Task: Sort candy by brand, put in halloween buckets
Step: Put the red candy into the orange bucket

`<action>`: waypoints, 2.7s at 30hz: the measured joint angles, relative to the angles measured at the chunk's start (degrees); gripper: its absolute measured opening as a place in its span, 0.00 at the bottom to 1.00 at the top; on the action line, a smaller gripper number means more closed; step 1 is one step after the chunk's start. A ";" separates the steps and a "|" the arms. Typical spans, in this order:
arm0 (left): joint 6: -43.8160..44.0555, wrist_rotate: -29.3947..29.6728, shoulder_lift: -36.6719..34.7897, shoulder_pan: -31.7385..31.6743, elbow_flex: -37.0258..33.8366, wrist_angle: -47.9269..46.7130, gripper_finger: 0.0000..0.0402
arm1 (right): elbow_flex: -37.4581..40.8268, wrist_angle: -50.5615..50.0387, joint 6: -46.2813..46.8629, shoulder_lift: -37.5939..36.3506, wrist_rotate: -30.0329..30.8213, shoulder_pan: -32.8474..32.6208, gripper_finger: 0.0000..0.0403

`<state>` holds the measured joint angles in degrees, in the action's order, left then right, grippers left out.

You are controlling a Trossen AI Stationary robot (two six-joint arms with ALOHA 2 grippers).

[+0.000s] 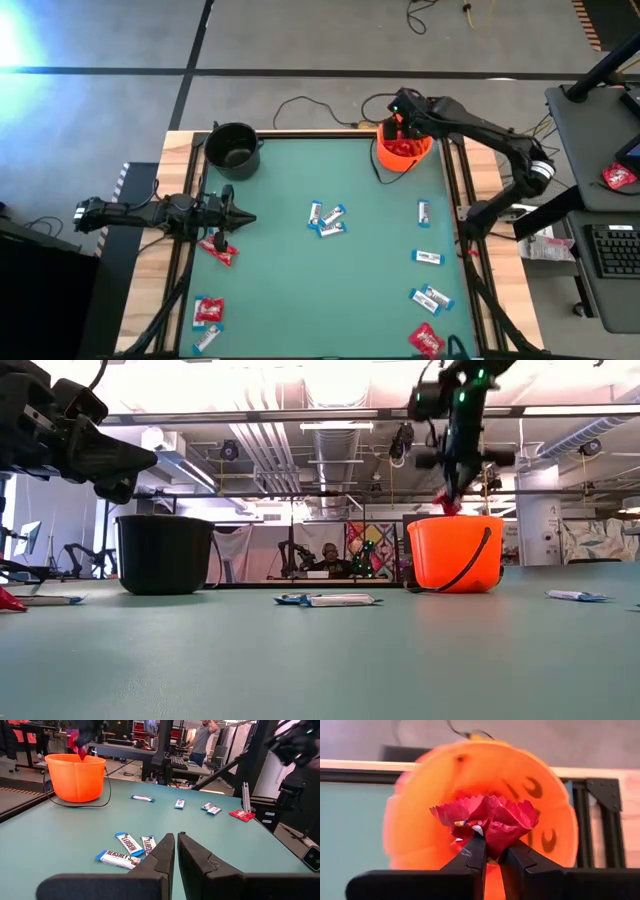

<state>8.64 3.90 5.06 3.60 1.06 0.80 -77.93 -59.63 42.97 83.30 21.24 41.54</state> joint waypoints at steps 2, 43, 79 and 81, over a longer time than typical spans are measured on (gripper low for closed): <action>0.00 0.00 0.00 0.01 0.00 0.01 0.02 | 0.65 0.04 -0.19 2.24 -0.94 2.32 0.07; 0.00 0.00 0.02 0.02 0.00 0.02 0.02 | 3.06 -4.12 21.95 -8.31 -14.76 -57.71 0.43; 0.00 0.00 0.04 0.00 0.00 0.02 0.02 | 3.01 10.22 36.01 33.60 -68.90 -81.29 0.68; 0.00 0.00 0.06 0.01 0.00 0.02 0.02 | 2.99 12.44 35.04 34.70 -69.65 -81.72 0.66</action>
<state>8.64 3.90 5.12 3.62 1.06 0.82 -74.94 -47.18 78.00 118.00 -48.41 -40.18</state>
